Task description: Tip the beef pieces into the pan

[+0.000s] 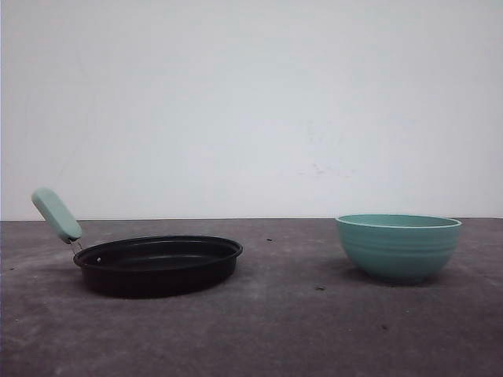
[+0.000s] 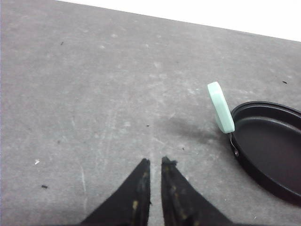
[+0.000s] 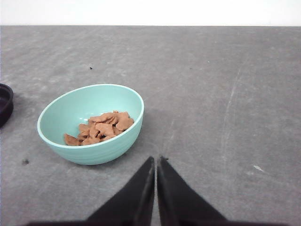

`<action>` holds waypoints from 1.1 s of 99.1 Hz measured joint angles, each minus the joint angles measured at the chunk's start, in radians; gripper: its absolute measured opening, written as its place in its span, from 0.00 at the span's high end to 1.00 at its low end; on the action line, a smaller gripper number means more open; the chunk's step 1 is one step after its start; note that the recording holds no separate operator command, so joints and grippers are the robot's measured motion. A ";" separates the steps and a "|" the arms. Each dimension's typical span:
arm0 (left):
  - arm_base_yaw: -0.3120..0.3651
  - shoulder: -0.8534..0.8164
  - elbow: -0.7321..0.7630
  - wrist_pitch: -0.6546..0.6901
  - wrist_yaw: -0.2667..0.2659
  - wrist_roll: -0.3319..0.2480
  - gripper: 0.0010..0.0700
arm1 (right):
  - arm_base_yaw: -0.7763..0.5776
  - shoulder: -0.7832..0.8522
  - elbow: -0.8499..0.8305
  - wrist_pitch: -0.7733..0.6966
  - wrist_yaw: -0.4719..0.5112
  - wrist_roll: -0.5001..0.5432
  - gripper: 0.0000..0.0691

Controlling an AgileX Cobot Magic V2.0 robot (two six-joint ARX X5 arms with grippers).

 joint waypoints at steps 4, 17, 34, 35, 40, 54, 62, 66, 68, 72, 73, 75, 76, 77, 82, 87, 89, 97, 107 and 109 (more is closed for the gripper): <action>0.000 0.000 0.000 0.000 0.000 0.000 0.99 | 0.000 0.000 0.000 0.000 0.000 0.000 0.99; 0.000 0.000 0.000 0.000 0.000 0.000 0.99 | 0.000 0.000 0.000 0.000 0.000 0.000 0.99; 0.000 0.000 0.000 0.000 0.000 0.000 0.99 | 0.000 0.000 0.000 0.000 0.000 0.000 0.99; 0.000 0.000 0.000 0.000 0.000 0.000 0.99 | 0.000 0.000 0.000 0.000 0.000 0.000 0.99; 0.000 0.000 0.000 0.000 0.000 0.000 0.99 | 0.000 0.000 0.000 0.000 0.000 0.000 0.99; 0.000 0.000 0.000 0.000 0.000 0.000 0.99 | 0.000 0.000 0.000 0.001 0.000 0.000 0.99; 0.000 0.000 0.000 0.000 0.000 0.000 0.99 | 0.000 0.000 0.000 0.009 0.016 -0.001 0.99; 0.000 0.000 0.000 0.000 0.000 0.000 0.99 | 0.000 0.000 0.000 0.006 0.038 -0.001 0.99; 0.000 0.000 0.000 0.000 0.000 0.000 0.99 | 0.000 0.000 0.000 0.000 0.051 -0.001 0.99; 0.000 0.000 0.000 0.000 0.000 0.000 0.99 | 0.000 0.000 0.000 -0.016 0.071 -0.001 0.99; 0.000 0.000 0.000 0.000 0.000 0.000 0.99 | 0.000 0.000 0.000 -0.016 0.074 -0.001 0.99; 0.000 0.000 0.000 0.000 0.000 0.000 0.99 | 0.000 0.001 0.000 -0.016 0.078 -0.001 0.99; 0.000 0.000 0.000 0.000 0.000 0.000 0.99 | 0.000 0.001 0.000 -0.016 0.080 -0.001 0.99; 0.000 0.000 0.000 0.000 0.000 0.000 0.99 | 0.000 0.001 0.000 -0.016 0.080 -0.001 0.99; 0.000 0.000 0.000 0.001 0.000 -0.001 0.99 | 0.000 0.001 0.000 -0.016 0.080 -0.001 0.99; 0.000 0.000 -0.001 0.004 0.000 -0.002 0.99 | 0.000 0.001 0.000 -0.016 0.082 -0.001 0.99; 0.000 0.000 -0.001 0.005 0.000 -0.002 0.99 | 0.000 0.001 0.000 -0.015 0.082 -0.001 0.99; 0.000 0.000 -0.003 0.015 0.001 -0.005 0.99 | 0.000 0.001 0.000 -0.008 0.079 0.000 0.99; 0.000 0.000 -0.009 0.036 0.008 -0.056 0.99 | 0.000 0.001 0.000 0.042 0.078 0.019 0.99; 0.000 0.000 -0.009 0.038 0.014 -0.074 0.99 | 0.000 0.001 0.000 0.056 0.078 0.026 0.99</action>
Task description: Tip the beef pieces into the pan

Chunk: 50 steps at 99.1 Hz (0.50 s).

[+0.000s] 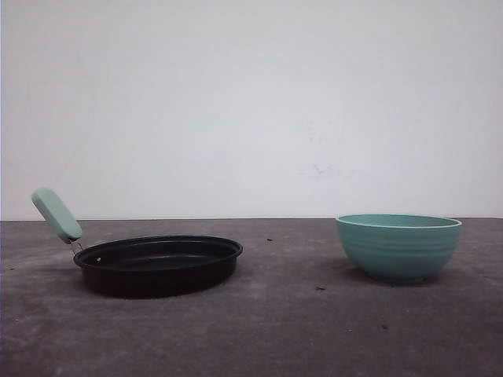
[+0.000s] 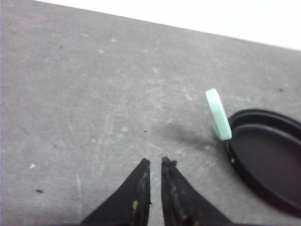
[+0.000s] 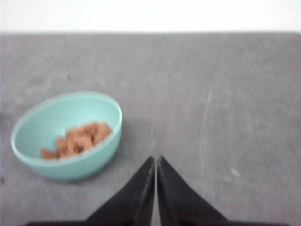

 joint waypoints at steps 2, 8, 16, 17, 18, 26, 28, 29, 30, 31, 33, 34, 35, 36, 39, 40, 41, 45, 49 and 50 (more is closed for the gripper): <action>0.000 0.000 0.000 0.003 0.008 -0.021 0.99 | 0.000 0.000 0.000 0.015 0.000 0.006 0.99; 0.000 0.000 -0.002 0.010 0.031 -0.095 0.99 | 0.000 0.000 0.000 0.064 0.000 0.028 0.99; 0.000 0.000 -0.003 0.011 0.074 -0.198 0.99 | 0.000 0.000 0.000 0.132 0.000 0.051 0.99; 0.000 0.000 -0.003 0.011 0.081 -0.207 0.99 | 0.000 0.000 0.000 0.140 -0.002 0.055 0.99; 0.000 0.000 -0.003 0.011 0.088 -0.219 0.99 | 0.000 0.000 0.000 0.148 -0.005 0.059 0.99; 0.000 0.000 -0.003 0.018 0.144 -0.274 0.99 | 0.000 0.000 0.000 0.206 -0.039 0.109 0.99; 0.000 0.000 -0.003 0.021 0.162 -0.282 0.99 | 0.000 0.000 0.000 0.220 -0.050 0.123 0.99; 0.000 0.000 -0.003 0.023 0.171 -0.286 0.99 | 0.000 0.000 0.000 0.228 -0.054 0.130 0.99; 0.000 0.000 -0.003 0.026 0.179 -0.290 0.99 | 0.000 0.000 0.000 0.236 -0.058 0.137 0.99; 0.000 0.000 -0.003 0.027 0.190 -0.294 0.99 | 0.000 0.000 0.000 0.244 -0.062 0.144 0.99; 0.000 0.000 -0.003 0.031 0.207 -0.298 0.99 | 0.000 0.000 0.000 0.267 -0.071 0.163 0.99; 0.000 0.000 -0.003 0.033 0.217 -0.301 0.99 | 0.000 0.000 0.000 0.278 -0.074 0.169 0.99; 0.000 0.000 -0.001 0.032 0.224 -0.302 0.99 | 0.000 0.000 0.000 0.288 -0.076 0.177 0.99; 0.000 0.000 0.001 0.030 0.231 -0.303 0.99 | 0.000 0.000 0.000 0.299 -0.076 0.185 0.99; 0.000 0.003 0.012 0.014 0.244 -0.307 0.99 | 0.000 0.000 0.000 0.326 -0.078 0.207 0.99; 0.000 0.005 0.018 0.006 0.245 -0.309 0.99 | 0.000 0.000 0.002 0.333 -0.079 0.215 0.99; 0.000 0.008 0.024 -0.002 0.246 -0.310 0.99 | 0.000 0.000 0.003 0.336 -0.079 0.222 0.99; -0.001 0.025 0.063 -0.038 0.248 -0.319 0.99 | 0.000 0.000 0.015 0.335 -0.085 0.252 0.99; 0.000 0.045 0.106 -0.071 0.248 -0.322 0.99 | 0.000 0.000 0.035 0.319 -0.098 0.279 0.99; 0.000 0.048 0.112 -0.075 0.248 -0.322 0.99 | 0.000 0.000 0.042 0.312 -0.102 0.286 0.99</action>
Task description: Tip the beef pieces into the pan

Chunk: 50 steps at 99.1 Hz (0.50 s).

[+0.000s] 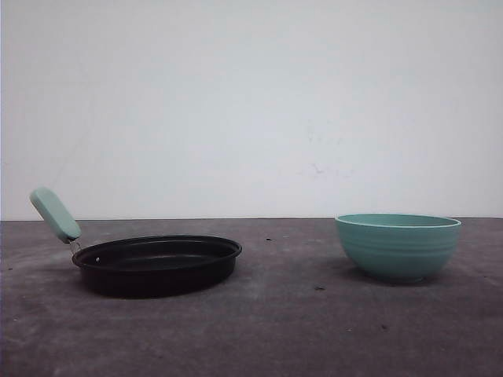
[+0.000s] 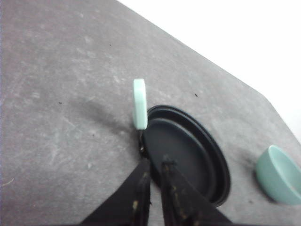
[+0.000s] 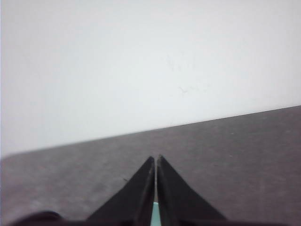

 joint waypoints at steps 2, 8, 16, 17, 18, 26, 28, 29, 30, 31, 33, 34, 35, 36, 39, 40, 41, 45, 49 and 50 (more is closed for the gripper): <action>0.000 0.016 0.030 -0.018 0.000 0.000 0.99 | 0.000 0.000 0.014 -0.013 -0.006 0.010 0.99; -0.002 0.065 0.102 -0.043 0.000 0.006 0.99 | 0.000 0.006 0.074 -0.065 -0.027 0.033 0.99; -0.002 0.156 0.204 -0.052 0.000 0.042 0.99 | 0.000 0.032 0.182 -0.152 -0.031 0.041 0.99; -0.002 0.169 0.218 -0.052 0.000 0.048 0.99 | 0.000 0.037 0.196 -0.164 -0.031 0.041 0.99; -0.002 0.182 0.233 -0.052 0.000 0.055 0.99 | 0.000 0.042 0.211 -0.174 -0.030 0.041 0.99; -0.002 0.292 0.358 -0.053 0.000 0.106 0.99 | 0.000 0.102 0.333 -0.249 -0.027 0.023 0.99; -0.002 0.321 0.393 -0.053 0.000 0.116 0.99 | 0.000 0.123 0.365 -0.262 -0.027 0.014 0.99; -0.002 0.335 0.410 -0.053 0.000 0.121 0.99 | 0.000 0.133 0.380 -0.268 -0.027 0.010 0.99; -0.002 0.350 0.428 -0.052 0.000 0.126 0.99 | 0.000 0.144 0.396 -0.273 -0.027 0.003 0.99; -0.002 0.364 0.446 -0.051 0.000 0.130 0.99 | 0.000 0.156 0.411 -0.278 -0.027 -0.003 0.99; -0.002 0.393 0.481 -0.051 0.000 0.137 0.99 | 0.000 0.180 0.444 -0.286 -0.027 -0.014 0.99; -0.002 0.408 0.499 -0.051 0.000 0.139 0.99 | 0.000 0.193 0.460 -0.290 -0.027 -0.021 0.99; -0.002 0.422 0.518 -0.051 0.000 0.142 0.99 | 0.000 0.206 0.478 -0.294 -0.027 -0.028 0.99; -0.002 0.436 0.536 -0.051 0.000 0.145 0.99 | 0.000 0.220 0.495 -0.298 -0.027 -0.034 0.99; -0.002 0.478 0.589 -0.049 0.000 0.151 0.99 | 0.000 0.269 0.558 -0.315 -0.028 -0.055 0.99; -0.002 0.492 0.607 -0.049 0.001 0.154 0.99 | 0.000 0.277 0.567 -0.318 -0.028 -0.057 0.99; -0.002 0.505 0.625 -0.050 0.003 0.156 0.99 | 0.000 0.299 0.595 -0.326 -0.028 -0.064 0.99; -0.004 0.557 0.694 -0.050 0.014 0.160 0.99 | 0.000 0.359 0.672 -0.357 -0.029 -0.079 0.99; -0.008 0.603 0.756 -0.050 0.029 0.161 0.99 | 0.000 0.418 0.747 -0.398 -0.032 -0.087 0.99; -0.010 0.615 0.771 -0.051 0.031 0.162 0.99 | 0.000 0.433 0.766 -0.409 -0.032 -0.089 0.99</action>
